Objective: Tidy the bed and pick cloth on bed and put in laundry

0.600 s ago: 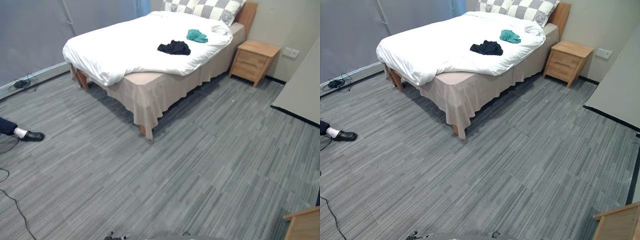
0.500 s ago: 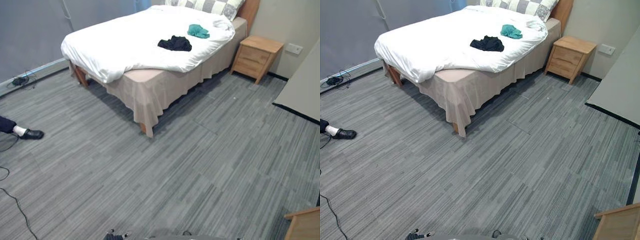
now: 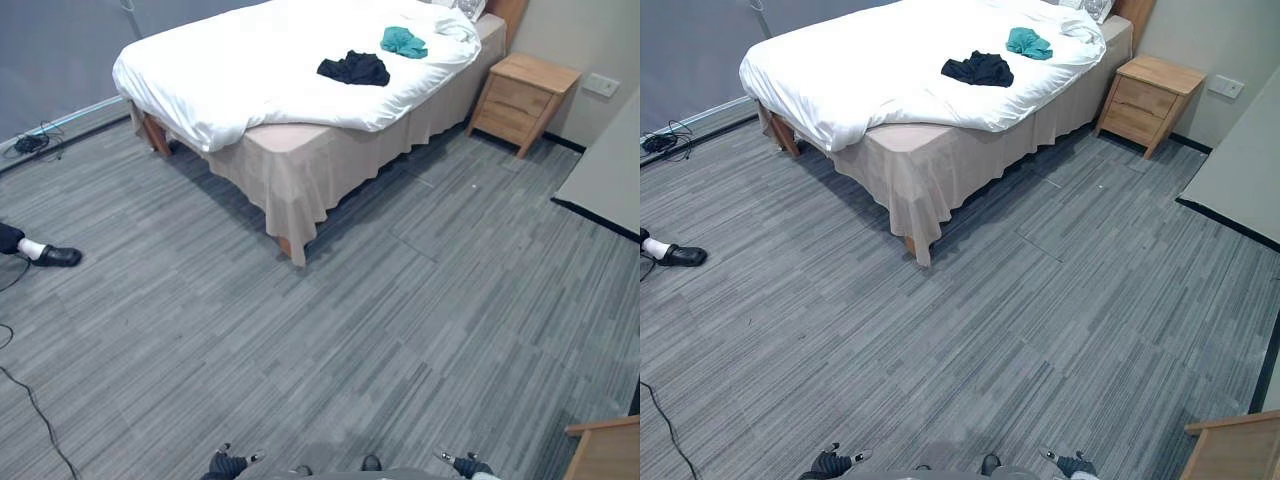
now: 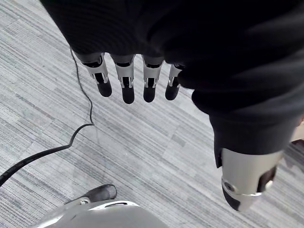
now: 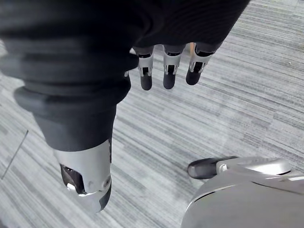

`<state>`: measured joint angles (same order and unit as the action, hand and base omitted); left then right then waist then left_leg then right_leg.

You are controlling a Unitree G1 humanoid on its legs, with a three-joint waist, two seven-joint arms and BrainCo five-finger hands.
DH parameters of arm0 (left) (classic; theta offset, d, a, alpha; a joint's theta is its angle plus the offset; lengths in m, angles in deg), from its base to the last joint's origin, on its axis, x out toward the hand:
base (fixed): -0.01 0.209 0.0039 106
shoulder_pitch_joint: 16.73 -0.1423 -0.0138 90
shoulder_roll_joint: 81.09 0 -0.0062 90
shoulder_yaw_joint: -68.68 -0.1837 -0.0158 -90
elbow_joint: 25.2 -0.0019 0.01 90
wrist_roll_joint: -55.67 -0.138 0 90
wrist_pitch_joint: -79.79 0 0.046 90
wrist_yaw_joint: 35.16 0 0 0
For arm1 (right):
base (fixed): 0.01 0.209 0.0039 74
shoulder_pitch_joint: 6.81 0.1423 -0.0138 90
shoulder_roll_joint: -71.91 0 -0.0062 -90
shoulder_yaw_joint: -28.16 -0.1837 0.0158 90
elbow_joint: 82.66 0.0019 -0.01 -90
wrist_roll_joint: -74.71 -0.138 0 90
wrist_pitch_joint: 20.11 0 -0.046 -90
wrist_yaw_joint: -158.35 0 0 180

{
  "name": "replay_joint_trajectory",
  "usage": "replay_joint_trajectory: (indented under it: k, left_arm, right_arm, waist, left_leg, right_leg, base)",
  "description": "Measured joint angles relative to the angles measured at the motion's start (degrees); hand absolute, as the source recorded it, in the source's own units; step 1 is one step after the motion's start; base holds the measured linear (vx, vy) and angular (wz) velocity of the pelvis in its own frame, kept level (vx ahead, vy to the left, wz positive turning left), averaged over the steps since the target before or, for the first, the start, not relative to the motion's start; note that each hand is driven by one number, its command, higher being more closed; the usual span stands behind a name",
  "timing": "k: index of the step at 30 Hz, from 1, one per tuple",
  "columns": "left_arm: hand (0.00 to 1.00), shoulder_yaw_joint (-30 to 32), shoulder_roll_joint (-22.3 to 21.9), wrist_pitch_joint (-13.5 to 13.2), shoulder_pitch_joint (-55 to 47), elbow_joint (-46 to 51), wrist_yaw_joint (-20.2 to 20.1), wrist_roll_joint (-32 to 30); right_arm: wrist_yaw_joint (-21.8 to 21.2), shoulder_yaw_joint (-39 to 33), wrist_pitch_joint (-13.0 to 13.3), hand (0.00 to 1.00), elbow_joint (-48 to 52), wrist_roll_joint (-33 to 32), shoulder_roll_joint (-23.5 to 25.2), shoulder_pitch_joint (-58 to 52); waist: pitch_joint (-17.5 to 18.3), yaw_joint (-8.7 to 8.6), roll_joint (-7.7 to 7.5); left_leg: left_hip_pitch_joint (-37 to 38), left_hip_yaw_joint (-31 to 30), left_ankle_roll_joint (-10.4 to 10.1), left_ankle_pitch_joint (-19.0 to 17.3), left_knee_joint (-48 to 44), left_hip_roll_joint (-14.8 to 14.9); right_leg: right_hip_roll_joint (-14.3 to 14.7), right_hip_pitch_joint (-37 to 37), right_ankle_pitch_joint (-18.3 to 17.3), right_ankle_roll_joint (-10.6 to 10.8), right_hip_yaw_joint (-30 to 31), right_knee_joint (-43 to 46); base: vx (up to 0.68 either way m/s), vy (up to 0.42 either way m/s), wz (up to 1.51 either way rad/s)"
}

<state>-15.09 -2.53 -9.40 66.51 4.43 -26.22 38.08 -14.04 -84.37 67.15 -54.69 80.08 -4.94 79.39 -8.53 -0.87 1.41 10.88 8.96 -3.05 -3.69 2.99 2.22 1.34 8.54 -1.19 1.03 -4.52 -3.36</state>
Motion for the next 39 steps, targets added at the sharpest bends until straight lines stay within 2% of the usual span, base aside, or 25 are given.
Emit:
replay_joint_trajectory:
  k: [13,18,19,20,21,22,23,24,25,26,27,28,29,30,31,32,33,34,35,36,37,38,39]
  left_arm:
    - [0.00,-1.1,0.4,0.0,0.2,-0.1,-0.1,0.0]
    - [0.00,-1.1,0.6,0.1,1.7,-0.2,-0.1,0.1]
    - [0.00,-1.1,0.5,0.0,1.9,-0.1,-0.1,0.2]
    - [0.00,-1.2,0.7,0.0,2.5,-0.1,-0.1,0.5]
    - [0.00,-1.2,0.7,0.1,2.9,-0.2,-0.2,0.6]
    - [0.00,-1.6,0.9,0.1,3.3,-0.3,-0.2,0.8]
    - [0.00,-1.8,1.2,0.1,3.5,-0.5,-0.2,0.9]
    - [0.00,-1.9,1.8,0.1,3.5,-1.1,-0.2,0.9]
    - [0.00,-2.2,2.2,0.2,3.5,-1.1,-0.2,1.0]
    - [0.00,-2.2,2.2,0.2,3.5,-1.1,-0.2,1.0]
    - [0.00,-2.1,2.0,0.2,3.7,-1.3,-0.2,1.0]
    - [0.00,-2.1,1.3,0.2,5.0,-2.0,-0.2,1.0]
    - [0.00,-2.1,1.0,0.3,5.7,-2.2,-0.2,1.0]
    - [0.00,-2.0,0.9,0.2,6.3,-2.1,-0.2,1.0]
    - [0.00,-2.0,1.0,0.1,6.6,-2.2,-0.2,1.0]
    - [0.00,-1.5,1.7,0.1,6.9,-2.4,-0.2,0.8]
    - [0.00,-1.1,0.8,-0.1,8.0,-2.5,-0.3,0.6]
    - [0.00,-1.0,0.3,-0.2,8.2,-2.5,-0.3,0.4]
    - [0.00,-0.9,-0.4,-0.6,8.5,-2.4,-0.3,-0.1]
    - [0.00,0.2,-1.1,-0.8,8.7,-2.1,-0.3,-0.1]
    - [0.00,0.7,-1.4,-0.8,8.7,-1.9,-0.3,-0.1]
    - [0.00,1.1,-1.7,-0.7,8.4,-1.4,-0.3,-0.1]
    - [0.00,1.4,-2.2,-0.7,8.0,-0.1,-0.5,0.4]
  right_arm:
    - [0.0,-0.1,0.0,0.00,0.1,0.0,0.1,-0.1]
    - [0.0,-0.5,-0.1,0.00,0.4,0.0,0.1,0.8]
    - [0.0,-0.8,-0.1,0.00,0.4,0.0,0.1,1.2]
    - [0.0,-1.2,-0.1,0.00,0.5,0.0,0.2,2.1]
    - [0.0,-1.2,-0.1,0.00,0.6,0.0,0.1,2.3]
    - [-0.1,-1.7,0.0,0.00,0.7,0.0,0.1,2.4]
    - [-0.1,-2.3,0.0,0.00,1.2,0.0,0.0,2.4]
    - [-0.1,-2.5,-0.1,0.00,1.8,0.0,0.5,1.9]
    - [-0.1,-2.6,-0.3,0.00,1.7,-0.1,0.8,0.9]
    - [-0.1,-3.2,-0.3,0.00,1.5,-0.2,1.0,0.3]
    - [0.0,-4.0,-0.3,0.00,1.4,-0.4,1.3,-0.1]
    - [0.0,-4.5,-0.3,0.00,1.6,-0.5,0.7,0.4]
    - [0.0,-4.5,-0.3,0.00,1.6,-0.5,0.4,0.6]
    - [0.0,-4.5,-0.3,0.00,1.5,-0.4,0.5,0.8]
    - [0.0,-4.5,-0.3,0.00,1.4,-0.5,0.8,0.9]
    - [0.0,-4.5,-0.2,0.00,1.4,-0.5,1.3,1.2]
    - [-0.1,-4.7,-0.2,0.00,1.1,-0.5,1.3,1.6]
    - [0.0,-4.8,0.0,0.00,1.0,-0.5,1.1,1.9]
    - [-0.1,-5.8,0.0,0.00,0.9,-0.4,1.2,2.5]
    - [-0.1,-7.0,-0.1,0.00,0.6,-0.4,0.7,3.0]
    - [-0.1,-7.0,-0.3,0.00,0.4,-0.4,0.6,3.1]
    - [0.0,-6.7,-0.4,0.00,0.3,-0.4,0.9,3.0]
    - [0.0,-6.4,-0.4,0.00,0.5,-0.4,0.6,3.1]
  waist:
    - [0.0,0.13,-0.07]
    - [-0.1,0.05,-0.21]
    - [-0.1,0.17,-0.17]
    - [-0.7,0.09,-0.15]
    - [-1.2,0.02,-0.08]
    - [-1.9,0.06,-0.39]
    - [-2.3,-0.02,-0.50]
    - [-2.8,-1.39,-0.77]
    - [-3.0,-2.39,-1.17]
    - [-3.0,-2.61,-1.24]
    - [-3.3,-2.86,-0.90]
    - [-4.5,-3.47,0.69]
    - [-4.9,-3.79,1.27]
    - [-5.3,-4.37,1.22]
    - [-5.3,-4.64,0.46]
    - [-6.3,-4.94,-1.07]
    - [-7.1,-4.85,0.03]
    - [-7.3,-4.79,0.46]
    - [-7.6,-4.84,1.01]
    - [-7.7,-4.86,1.28]
    - [-7.7,-4.88,1.37]
    - [-7.9,-4.78,1.70]
    - [-8.3,-4.64,2.25]
  left_leg:
    - [-0.4,1.1,0.0,0.0,0.9,0.5]
    - [-3.8,3.0,0.0,0.0,0.9,1.3]
    - [-4.2,3.7,-0.2,-0.2,0.7,1.5]
    - [-4.6,4.3,-0.5,-0.9,-0.1,1.8]
    - [-4.5,4.6,-0.1,-1.6,-0.5,1.9]
    - [-4.0,5.2,0.2,-4.5,-1.7,1.9]
    - [-3.6,5.1,0.3,-5.3,-2.5,1.9]
    - [-2.7,4.5,0.3,-6.9,-4.1,1.8]
    - [-1.3,3.5,0.6,-7.8,-5.0,1.9]
    - [-0.5,3.4,0.3,-8.3,-5.1,2.1]
    - [0.8,3.2,-0.3,-9.0,-5.4,3.1]
    - [2.2,3.0,-1.8,-9.7,-5.2,6.0]
    - [2.6,3.0,-2.4,-10.0,-4.9,7.3]
    - [3.3,3.1,-3.2,-10.2,-4.3,8.4]
    - [3.9,3.4,-3.5,-10.1,-3.7,8.3]
    - [6.5,4.0,-4.4,-10.6,-3.0,8.3]
    - [8.3,5.2,-5.0,-9.8,-3.2,10.2]
    - [8.6,5.9,-5.3,-8.1,-3.3,10.7]
    - [9.7,6.6,-7.2,-3.5,-4.0,11.5]
    - [8.1,6.6,-8.0,-0.2,-10.6,13.3]
    - [5.4,6.0,-7.4,1.3,-17.3,14.8]
    - [-1.2,3.9,-4.8,7.7,-32.9,18.3]
    - [-6.3,2.2,-3.7,9.5,-46.0,20.9]
  right_leg:
    - [0.8,-0.4,0.8,-0.9,0.5,-1.9]
    - [1.7,-4.8,0.9,-1.6,2.4,-1.0]
    - [1.8,-6.3,-0.3,-1.5,2.8,1.3]
    - [1.7,-10.6,-4.3,-0.6,2.7,9.5]
    - [1.5,-13.0,-6.4,1.1,1.9,14.9]
    - [-0.1,-19.7,-9.5,5.2,-1.4,30.0]
    - [-1.4,-22.8,-9.6,5.5,-3.1,36.9]
    - [-4.7,-27.2,-10.4,5.2,-6.1,48.0]
    - [-7.9,-29.3,-12.0,4.2,-8.5,52.6]
    - [-9.6,-30.1,-12.8,3.5,-9.5,52.6]
    - [-11.5,-31.3,-13.3,3.0,-11.2,48.3]
    - [-11.1,-32.2,-10.6,1.8,-12.2,36.3]
    - [-10.6,-32.3,-7.8,2.2,-12.5,29.8]
    - [-10.1,-32.6,-3.0,2.9,-12.2,19.5]
    - [-10.3,-32.7,-0.1,4.4,-11.6,14.3]
    - [-10.8,-33.0,4.9,5.0,-9.4,10.3]
    - [-9.1,-33.7,10.5,2.6,-9.2,13.8]
    - [-8.6,-35.0,10.4,2.4,-9.1,16.7]
    - [-7.5,-36.0,7.8,-1.3,-9.2,21.6]
    - [-6.1,-35.2,4.7,-2.8,-9.6,23.7]
    - [-5.3,-33.9,3.4,-3.2,-9.8,23.5]
    - [-3.8,-30.0,1.7,-4.1,-9.9,21.7]
    - [-2.0,-26.8,0.6,-5.1,-10.1,20.0]
  base:
    - [-0.03,-0.037,-0.03]
    - [0.03,-0.049,-0.22]
    - [0.07,-0.048,-0.31]
    - [0.03,-0.021,-0.26]
    - [0.03,-0.046,-0.40]
    - [0.00,-0.042,-0.31]
    - [0.04,-0.062,-0.07]
    - [0.12,-0.051,0.35]
    - [0.18,-0.047,0.43]
    - [0.36,-0.084,0.34]
    - [0.45,-0.154,0.24]
    - [0.49,-0.200,0.24]
    - [0.50,-0.271,0.20]
    - [0.43,-0.253,0.13]
    - [0.58,-0.356,0.09]
    - [0.59,-0.352,-0.12]
    - [0.60,-0.352,-0.24]
    - [0.58,-0.341,-0.42]
    - [0.55,-0.408,-0.42]
    - [0.53,-0.438,-0.37]
    - [0.56,-0.467,-0.29]
    - [0.58,-0.387,-0.19]
    - [0.77,-0.430,-0.41]
